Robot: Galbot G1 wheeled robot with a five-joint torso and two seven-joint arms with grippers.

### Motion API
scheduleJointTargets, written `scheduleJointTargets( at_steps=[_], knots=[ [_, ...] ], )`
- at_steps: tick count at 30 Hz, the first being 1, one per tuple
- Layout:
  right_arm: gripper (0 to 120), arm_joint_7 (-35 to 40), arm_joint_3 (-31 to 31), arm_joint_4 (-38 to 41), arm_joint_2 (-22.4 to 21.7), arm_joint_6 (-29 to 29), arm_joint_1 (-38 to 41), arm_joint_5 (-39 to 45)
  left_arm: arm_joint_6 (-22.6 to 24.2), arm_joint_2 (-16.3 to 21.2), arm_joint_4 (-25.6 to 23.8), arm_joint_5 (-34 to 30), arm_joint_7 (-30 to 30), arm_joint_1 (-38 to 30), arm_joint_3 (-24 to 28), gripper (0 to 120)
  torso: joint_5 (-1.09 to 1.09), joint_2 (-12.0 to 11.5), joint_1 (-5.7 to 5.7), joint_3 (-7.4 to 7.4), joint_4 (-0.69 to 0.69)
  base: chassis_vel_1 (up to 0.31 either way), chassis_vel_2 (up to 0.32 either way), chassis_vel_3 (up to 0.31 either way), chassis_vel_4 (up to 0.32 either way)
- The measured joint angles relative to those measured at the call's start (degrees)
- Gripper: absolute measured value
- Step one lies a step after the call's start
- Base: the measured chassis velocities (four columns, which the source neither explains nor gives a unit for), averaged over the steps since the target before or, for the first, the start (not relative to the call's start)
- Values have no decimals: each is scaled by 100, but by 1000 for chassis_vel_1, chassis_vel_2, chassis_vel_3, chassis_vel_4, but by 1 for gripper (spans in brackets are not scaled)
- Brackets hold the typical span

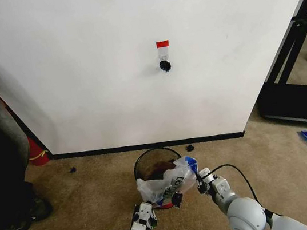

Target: Pick up the garbage bag from the wall and place it over the trash bin.

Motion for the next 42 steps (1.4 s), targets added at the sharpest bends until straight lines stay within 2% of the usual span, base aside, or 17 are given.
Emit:
scheduleJointTargets(
  at_steps=[12, 14, 15, 16, 19, 20, 23, 25, 26, 28, 32, 34, 35, 37, 38, 40, 42],
  knots=[
    [0, 0, 8, -62, 47, 137, -15, -12, -5, 76, -120, 5, -1, 66, -36, 0, 0, 0, 0, 0, 0, 0, 0, 0, 0],
    [0, 1, 17, -61, 56, 153, -24, -7, -3, 104, -187, 5, 0, 93, -38, 8, 0, 0, 0, 0, 0, 0, 0, 0, 0],
    [0, 1, 17, -61, 56, 153, -24, -7, -3, 104, -187, 5, 0, 93, -38, 8, 0, 0, 0, 0, 0, 0, 0, 0, 0],
    [0, -2, 39, -34, 49, 154, -45, -4, -1, 135, -247, 11, 8, 122, -43, 15, 0, 0, 0, 0, 0, 0, 0, 0, 0],
    [15, -8, 148, 160, -63, 153, -179, 2, 19, 274, -449, 110, 54, 255, -68, 32, 0, 0, 0, 0, 0, 0, 0, 0, 0],
    [15, -8, 148, 160, -63, 153, -179, 2, 19, 274, -449, 110, 54, 255, -68, 32, 0, 0, 0, 0, 0, 0, 0, 0, 0],
    [26, -11, 246, 301, -151, 150, -304, 3, 50, 372, -616, 143, 60, 334, -115, 43, 0, 1, 0, 0, 0, 0, 0, 0, 0],
    [36, -12, 360, 448, -247, 149, -445, 4, 80, 497, -815, 164, 60, 429, -175, 54, 0, 1, 0, 0, 0, 0, 0, 0, 0],
    [36, -12, 360, 448, -247, 149, -445, 4, 80, 497, -815, 164, 60, 429, -175, 54, 0, 1, 0, 0, 0, 0, 0, 0, 0],
    [45, -12, 422, 530, -290, 149, -521, 4, 86, 573, -924, 213, 60, 510, -200, 61, 0, 1, 0, 0, -1, 0, 0, 0, 0],
    [61, -7, 583, 757, -391, 153, -709, 14, 13, 753, -1169, 421, 61, 797, -300, 79, 1, 1, 0, 0, 0, 0, 0, 0, 0],
    [64, -6, 608, 796, -407, 156, -734, 16, -57, 775, -1183, 482, 62, 864, -327, 82, 0, 1, 0, 0, 0, 0, 0, 0, 0],
    [71, -5, 658, 871, -437, 164, -792, 19, -244, 821, -1185, 672, 101, 978, -385, 88, 0, 1, 0, 0, 1, 0, 0, 0, 0],
    [78, -5, 727, 960, -481, 183, -881, 19, -461, 866, -1224, 859, 182, 1109, -495, 95, 0, 1, 0, 0, 0, 0, 0, 0, 0],
    [79, -5, 751, 987, -495, 189, -906, 19, -495, 876, -1253, 880, 196, 1140, -525, 97, 0, 1, 0, 0, 0, 0, 0, 0, 0],
    [91, -4, 853, 1115, -581, 231, -1000, 20, -560, 938, -1520, 814, 239, 1292, -776, 100, 0, 1, 0, -1, 0, 0, 0, 0, 0],
    [94, -5, 877, 1150, -627, 262, -1024, 21, -562, 976, -1679, 716, 254, 1362, -940, 100, 0, 1, 0, -1, 0, 0, 0, 0, 0]
  ],
)
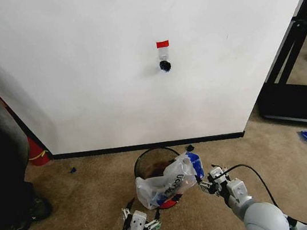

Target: Pick up the garbage bag from the wall and place it over the trash bin.

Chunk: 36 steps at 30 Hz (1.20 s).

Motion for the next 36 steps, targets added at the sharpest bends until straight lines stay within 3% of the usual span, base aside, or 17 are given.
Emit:
scheduleJointTargets(
  at_steps=[3, 4, 8, 9, 12, 14, 16, 22, 25, 29, 31, 36],
  knots=[
    [100, -31, 151, 122, -112, 210, -172, -11, 159, 221, -467, -623, 102, -47, -496, 100, -1, 0, 0, 0, 2, 0, 0, 0, 0],
    [100, -87, 180, 120, -130, 446, -228, -11, 272, 324, -635, -949, 141, -161, -714, 100, -1, 0, 0, 0, -3, 0, 0, 0, 0],
    [100, -706, 205, -417, 184, 2393, -224, -437, 531, 577, -768, -1802, 352, -639, -1107, 100, 2, 0, 0, 1, 1, 0, 0, 0, 0],
    [100, -706, 205, -417, 184, 2393, -224, -437, 531, 577, -768, -1802, 352, -639, -1107, 100, 2, 0, 0, 1, 1, 0, 0, 0, 0],
    [100, -1027, 415, -665, 729, 3272, -382, -776, 620, 668, -473, -2434, 568, -1296, -1002, 100, 1, 0, 0, 0, 2, 0, 0, 0, 0],
    [100, -1247, 784, -750, 1186, 3650, -681, -1049, 672, 651, -46, -2869, 770, -2034, -737, 100, -2, 0, 0, 0, 0, 0, 0, 0, 0],
    [100, -1299, 896, -772, 1300, 3734, -760, -1149, 679, 626, 108, -2982, 833, -2310, -626, 100, 0, 0, 0, 1, 0, 0, 0, 0, 0],
    [100, -1425, 1770, -639, 2007, 4035, -1451, -1560, 885, 361, 1206, -3801, 1216, -4241, 281, 100, -3, -1, 1, 1, 2, 0, 0, 0, 0],
    [100, -1444, 1969, -579, 2119, 4089, -1646, -1630, 991, 343, 1477, -3977, 1456, -4710, 583, 100, -2, 0, 1, 1, 0, 0, 0, 0, 0],
    [100, -1488, 2378, -427, 2274, 4247, -2158, -1787, 1640, 322, 2359, -4635, 2592, -5944, 1773, 100, -2, -1, 1, 2, -1, 0, 0, 0, 0],
    [100, -1505, 2446, -374, 2286, 4286, -2268, -1810, 1837, 283, 2574, -4731, 2790, -6256, 2023, 100, 0, -1, 1, 1, 0, 0, 0, 0, 0],
    [100, -1560, 2670, -185, 2286, 4381, -2592, -1842, 2286, -13, 3506, -4310, 3519, -7383, 2920, 100, 2, -1, 1, 1, 0, 0, 0, 0, 0]
  ],
)
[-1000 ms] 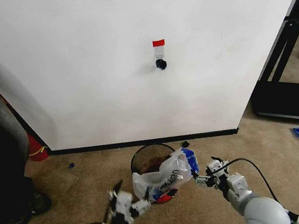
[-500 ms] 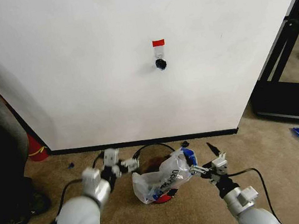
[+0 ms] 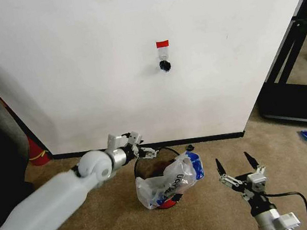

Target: Pick up the garbage bag from the wall and place it over the trash bin.

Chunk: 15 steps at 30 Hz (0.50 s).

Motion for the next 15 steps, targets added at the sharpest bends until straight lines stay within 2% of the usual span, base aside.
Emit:
scheduleJointTargets(
  at_steps=[3, 7, 15],
  knots=[
    [100, -3, 43, 52, -1, 5, -62, 0, 62, -97, 236, 170, 186, -256, 245, 100, -1, 0, 0, 0, 0, 0, 0, 0, 0],
    [100, -3, 109, 148, -22, 1, -203, 3, 140, -327, 854, 615, 672, -699, 756, 100, -1, 0, 0, 0, 0, 0, 0, 0, 0],
    [100, 29, 82, 183, -33, -49, -210, -24, 316, -441, 1304, 841, 961, -804, 1051, 100, -1, 0, 0, 0, 2, 0, 0, 0, 0]
  ],
)
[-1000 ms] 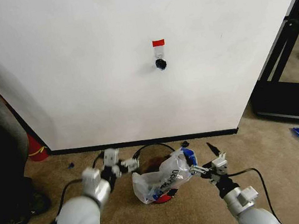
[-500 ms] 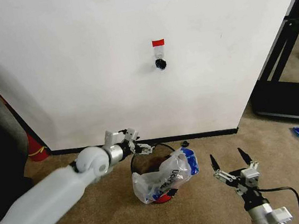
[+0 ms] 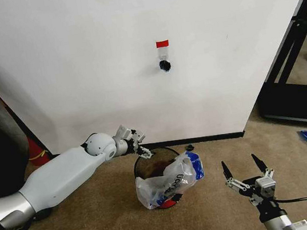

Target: Pick up the garbage bag from the wall and place it over the trash bin.

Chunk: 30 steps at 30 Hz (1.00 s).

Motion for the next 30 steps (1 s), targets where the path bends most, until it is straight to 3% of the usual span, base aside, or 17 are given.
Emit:
scheduleJointTargets(
  at_steps=[4, 9, 13, 23, 30],
  knots=[
    [100, 28, -40, 8, 0, -29, 12, -23, 136, -90, 169, -30, -78, 4, 16, 98, 0, 0, 0, 0, 0, 0, 0, 0, 0],
    [100, 73, -58, -17, 0, -40, 31, -52, 390, -166, 214, -210, -80, 46, -9, 84, 0, 0, 0, 0, 0, 0, 0, 0, 0],
    [100, 107, -62, -44, 13, -46, 26, -75, 522, -221, 269, -63, -65, 103, -13, 66, 0, 0, 0, 0, -1, 0, 0, 0, 0],
    [100, 130, -88, -84, 41, -10, -12, -160, 613, -216, 224, 46, -105, 234, -61, 34, 0, 0, 0, 0, -1, 0, 0, 0, 0],
    [100, 194, -135, -97, 46, -28, 43, -161, 607, -173, 108, -104, -501, 368, -190, 4, -1, 0, 0, 0, 0, 0, 0, 0, 0]
  ],
)
